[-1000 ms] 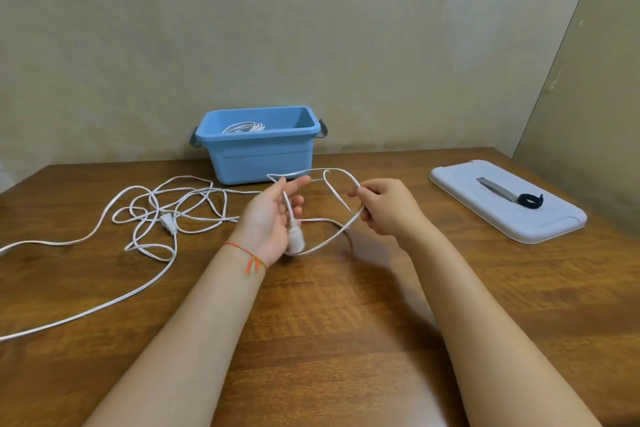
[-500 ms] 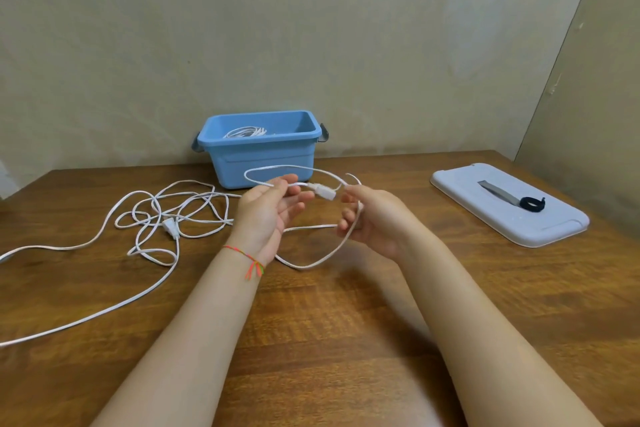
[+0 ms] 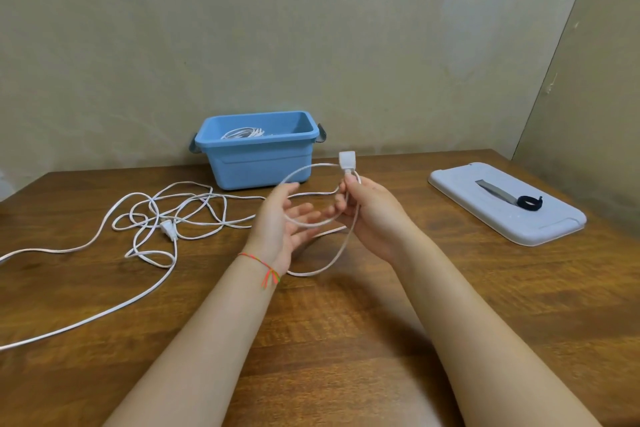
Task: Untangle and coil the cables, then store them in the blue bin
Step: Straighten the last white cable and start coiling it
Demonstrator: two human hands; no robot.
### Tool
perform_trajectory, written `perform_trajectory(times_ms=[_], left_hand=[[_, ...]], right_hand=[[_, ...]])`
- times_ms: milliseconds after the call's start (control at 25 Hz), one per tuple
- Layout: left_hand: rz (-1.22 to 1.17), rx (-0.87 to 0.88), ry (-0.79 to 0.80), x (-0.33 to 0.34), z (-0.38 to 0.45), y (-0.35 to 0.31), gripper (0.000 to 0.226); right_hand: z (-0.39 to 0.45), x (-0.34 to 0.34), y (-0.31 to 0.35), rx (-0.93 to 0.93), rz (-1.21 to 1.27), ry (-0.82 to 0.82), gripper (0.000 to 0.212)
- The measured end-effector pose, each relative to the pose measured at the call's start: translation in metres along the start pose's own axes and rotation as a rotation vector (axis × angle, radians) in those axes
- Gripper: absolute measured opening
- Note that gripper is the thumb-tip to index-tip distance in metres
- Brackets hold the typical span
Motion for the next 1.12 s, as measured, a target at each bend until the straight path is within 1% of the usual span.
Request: perform_trajectory(times_ms=[40, 80, 120, 160, 240, 320, 400, 480, 520, 640, 720, 800, 880, 920, 1000, 1080, 1120], left_hand=[[-0.027, 0.030, -0.073, -0.008, 0.004, -0.005, 0.029], [-0.014, 0.079, -0.113, -0.016, 0.008, -0.010, 0.035], [0.044, 0.136, -0.114, -0.022, 0.011, -0.017, 0.037], [0.140, 0.188, -0.065, -0.025, 0.014, -0.022, 0.034], [0.395, 0.250, 0.139, -0.019, 0.011, -0.026, 0.034], [0.640, 0.271, 0.311, -0.008, 0.003, -0.021, 0.041], [0.771, 0.275, 0.390, 0.000, -0.002, -0.013, 0.046], [0.740, 0.233, 0.425, 0.000, -0.004, -0.009, 0.051], [0.702, 0.209, 0.443, -0.001, -0.004, -0.010, 0.050], [0.620, 0.153, 0.522, -0.005, -0.007, -0.015, 0.035], [0.570, 0.139, 0.539, -0.006, -0.008, -0.016, 0.024], [0.485, 0.140, 0.502, -0.008, -0.006, -0.017, 0.018], [0.446, 0.159, 0.434, -0.009, -0.005, -0.019, 0.023], [0.440, 0.180, 0.380, -0.010, -0.003, -0.020, 0.024], [0.400, 0.242, 0.241, -0.012, 0.002, -0.022, 0.018], [0.245, 0.256, 0.128, -0.013, 0.005, -0.022, 0.012], [0.130, 0.227, 0.123, -0.011, 0.006, -0.021, 0.012]], right_hand=[[-0.002, 0.000, 0.003, 0.020, -0.027, 0.065, 0.028], [-0.006, 0.000, 0.005, 0.055, -0.106, 0.130, 0.029], [-0.011, 0.000, 0.007, 0.093, -0.219, 0.182, 0.031], [-0.014, -0.001, 0.007, 0.126, -0.331, 0.220, 0.035], [-0.019, 0.001, 0.006, 0.169, -0.472, 0.281, 0.041], [-0.021, 0.004, 0.005, 0.187, -0.515, 0.330, 0.042], [-0.020, 0.002, 0.005, 0.198, -0.500, 0.322, 0.038], [-0.019, 0.000, 0.006, 0.211, -0.438, 0.301, 0.034], [-0.018, 0.000, 0.006, 0.220, -0.396, 0.310, 0.035], [-0.020, 0.003, 0.009, 0.236, -0.308, 0.388, 0.039], [-0.020, 0.004, 0.010, 0.209, -0.300, 0.405, 0.038], [-0.020, 0.005, 0.009, 0.185, -0.263, 0.376, 0.036], [-0.017, 0.004, 0.010, 0.170, -0.231, 0.310, 0.035], [-0.016, 0.002, 0.010, 0.169, -0.216, 0.266, 0.036], [-0.012, -0.002, 0.008, 0.174, -0.120, 0.179, 0.038], [-0.009, -0.001, 0.004, 0.166, 0.056, 0.132, 0.037], [-0.008, 0.001, 0.002, 0.150, 0.127, 0.117, 0.036]])
Point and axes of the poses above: each hand's wrist, its own z-axis towards the middle knuckle, its own x-axis out of the palm, y = z × x, the point moved 4 cm from there along z, towards the middle knuckle, and after that the axes turned 1 degree about -z, right-handed, at the moved point
